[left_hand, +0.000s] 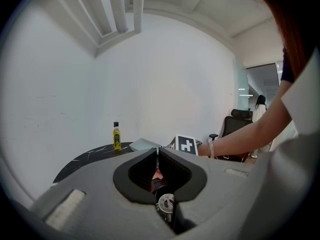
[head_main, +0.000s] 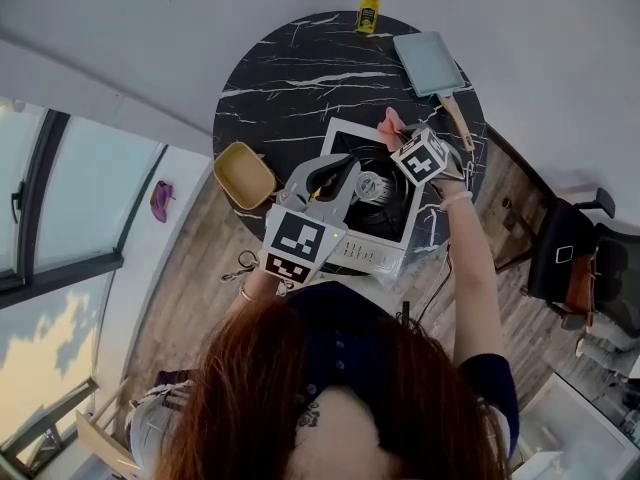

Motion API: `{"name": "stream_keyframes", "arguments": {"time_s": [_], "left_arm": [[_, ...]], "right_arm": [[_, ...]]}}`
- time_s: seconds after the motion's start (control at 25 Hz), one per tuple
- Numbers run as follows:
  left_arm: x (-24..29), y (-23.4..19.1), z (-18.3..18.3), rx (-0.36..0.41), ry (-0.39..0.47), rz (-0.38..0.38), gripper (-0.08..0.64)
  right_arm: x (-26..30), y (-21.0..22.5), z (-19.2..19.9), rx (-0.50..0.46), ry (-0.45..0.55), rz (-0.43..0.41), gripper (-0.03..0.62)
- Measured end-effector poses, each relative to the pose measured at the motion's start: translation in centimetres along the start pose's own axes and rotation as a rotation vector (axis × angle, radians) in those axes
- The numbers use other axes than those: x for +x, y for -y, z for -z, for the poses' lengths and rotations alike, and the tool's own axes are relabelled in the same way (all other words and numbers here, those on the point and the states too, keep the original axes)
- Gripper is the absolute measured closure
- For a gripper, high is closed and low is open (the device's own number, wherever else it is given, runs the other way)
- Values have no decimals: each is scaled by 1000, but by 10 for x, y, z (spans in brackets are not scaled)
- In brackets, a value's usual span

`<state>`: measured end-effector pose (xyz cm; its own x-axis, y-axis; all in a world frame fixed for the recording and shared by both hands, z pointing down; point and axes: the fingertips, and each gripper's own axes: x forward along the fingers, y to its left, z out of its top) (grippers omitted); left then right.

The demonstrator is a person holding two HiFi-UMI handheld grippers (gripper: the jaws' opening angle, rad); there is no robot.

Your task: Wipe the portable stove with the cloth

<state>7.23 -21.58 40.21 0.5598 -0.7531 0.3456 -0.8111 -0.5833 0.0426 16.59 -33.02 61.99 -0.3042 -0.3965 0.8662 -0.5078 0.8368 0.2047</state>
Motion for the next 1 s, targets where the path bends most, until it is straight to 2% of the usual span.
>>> {"name": "stream_keyframes", "arguments": {"time_s": [0.6, 1.0], "left_arm": [[4, 7, -1, 12, -6, 21, 537], [7, 14, -3, 21, -6, 42, 537]], "right_arm": [[-7, 11, 20, 97, 13, -3, 571], [-13, 20, 34, 130, 17, 24, 571]]}}
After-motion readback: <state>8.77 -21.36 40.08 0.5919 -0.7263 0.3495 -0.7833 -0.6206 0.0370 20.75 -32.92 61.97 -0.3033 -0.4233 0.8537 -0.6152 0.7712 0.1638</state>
